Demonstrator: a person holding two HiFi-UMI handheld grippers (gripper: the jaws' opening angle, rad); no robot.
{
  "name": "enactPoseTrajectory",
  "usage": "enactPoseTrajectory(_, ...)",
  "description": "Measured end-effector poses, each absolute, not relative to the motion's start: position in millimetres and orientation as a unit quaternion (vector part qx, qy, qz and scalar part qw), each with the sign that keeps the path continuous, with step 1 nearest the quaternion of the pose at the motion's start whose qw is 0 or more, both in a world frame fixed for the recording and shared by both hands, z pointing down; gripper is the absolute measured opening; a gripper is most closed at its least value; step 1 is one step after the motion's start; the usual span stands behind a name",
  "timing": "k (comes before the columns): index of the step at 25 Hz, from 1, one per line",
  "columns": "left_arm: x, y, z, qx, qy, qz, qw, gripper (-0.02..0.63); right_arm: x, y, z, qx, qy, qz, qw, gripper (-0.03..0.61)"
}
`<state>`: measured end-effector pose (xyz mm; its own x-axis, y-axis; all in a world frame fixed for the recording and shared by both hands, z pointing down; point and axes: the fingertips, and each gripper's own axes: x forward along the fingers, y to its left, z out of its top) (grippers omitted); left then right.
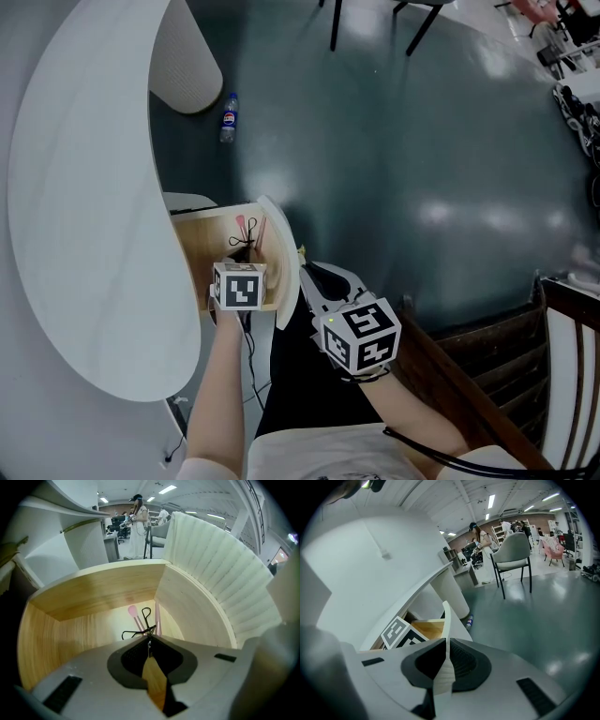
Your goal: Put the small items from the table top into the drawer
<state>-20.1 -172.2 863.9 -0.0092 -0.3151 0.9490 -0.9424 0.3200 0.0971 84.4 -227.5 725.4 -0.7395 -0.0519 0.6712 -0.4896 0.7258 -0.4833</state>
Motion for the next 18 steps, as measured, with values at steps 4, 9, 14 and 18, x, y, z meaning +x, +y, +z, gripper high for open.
enactPoseTrajectory(4, -19.8, -171.3, 866.6, 0.489, -0.633, 0.308, 0.515, 0.046, 87.5, -226.0, 728.1, 0.157, -0.867, 0.340, 0.327, 0.043)
enactPoseTrajectory(9, -16.2, -165.1, 871.2, 0.482, -0.624, 0.299, 0.537, 0.048, 91.3, -224.2, 732.6, 0.160, -0.864, 0.345, 0.330, 0.043)
enactPoseTrajectory(14, -13.0, -165.4, 871.9, 0.482, -0.619, 0.295, 0.546, 0.048, 93.6, -227.4, 732.8, 0.161, -0.863, 0.348, 0.329, 0.043)
enactPoseTrajectory(18, -11.5, -165.2, 871.9, 0.482, -0.615, 0.295, 0.550, 0.052, 94.7, -227.5, 732.8, 0.160, -0.862, 0.351, 0.329, 0.043)
